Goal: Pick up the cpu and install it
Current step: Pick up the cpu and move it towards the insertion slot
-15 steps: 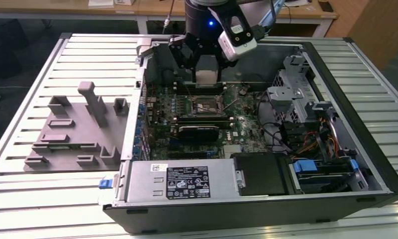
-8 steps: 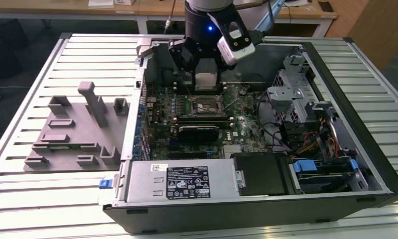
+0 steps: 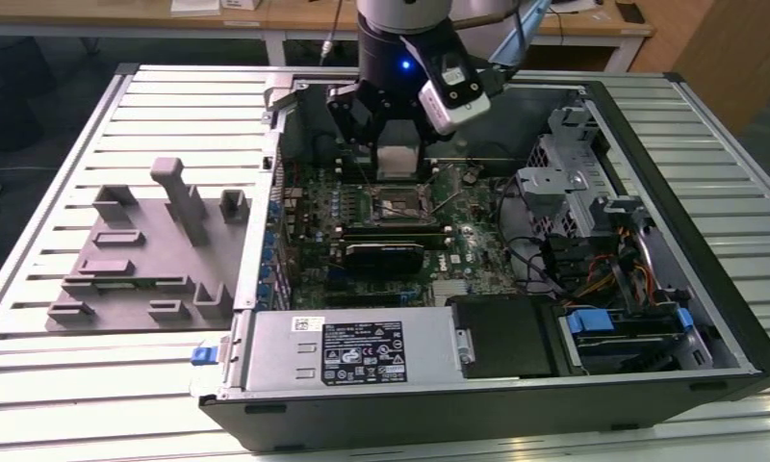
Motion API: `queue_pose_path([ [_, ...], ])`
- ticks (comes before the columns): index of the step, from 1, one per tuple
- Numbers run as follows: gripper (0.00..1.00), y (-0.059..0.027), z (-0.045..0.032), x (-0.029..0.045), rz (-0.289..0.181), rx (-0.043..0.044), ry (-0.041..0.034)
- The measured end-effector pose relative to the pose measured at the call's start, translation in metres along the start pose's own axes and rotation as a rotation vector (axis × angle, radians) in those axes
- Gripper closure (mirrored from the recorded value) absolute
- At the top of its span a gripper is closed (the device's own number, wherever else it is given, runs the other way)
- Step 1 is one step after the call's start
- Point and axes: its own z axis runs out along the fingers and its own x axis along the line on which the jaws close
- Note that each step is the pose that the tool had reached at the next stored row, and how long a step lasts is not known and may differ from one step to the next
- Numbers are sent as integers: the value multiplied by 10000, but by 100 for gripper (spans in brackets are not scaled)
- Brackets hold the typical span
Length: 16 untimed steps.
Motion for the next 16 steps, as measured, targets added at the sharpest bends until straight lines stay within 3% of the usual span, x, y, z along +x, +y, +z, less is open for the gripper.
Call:
queue_pose_path([
  [16,46,80,194,-30,3,15,41],
])
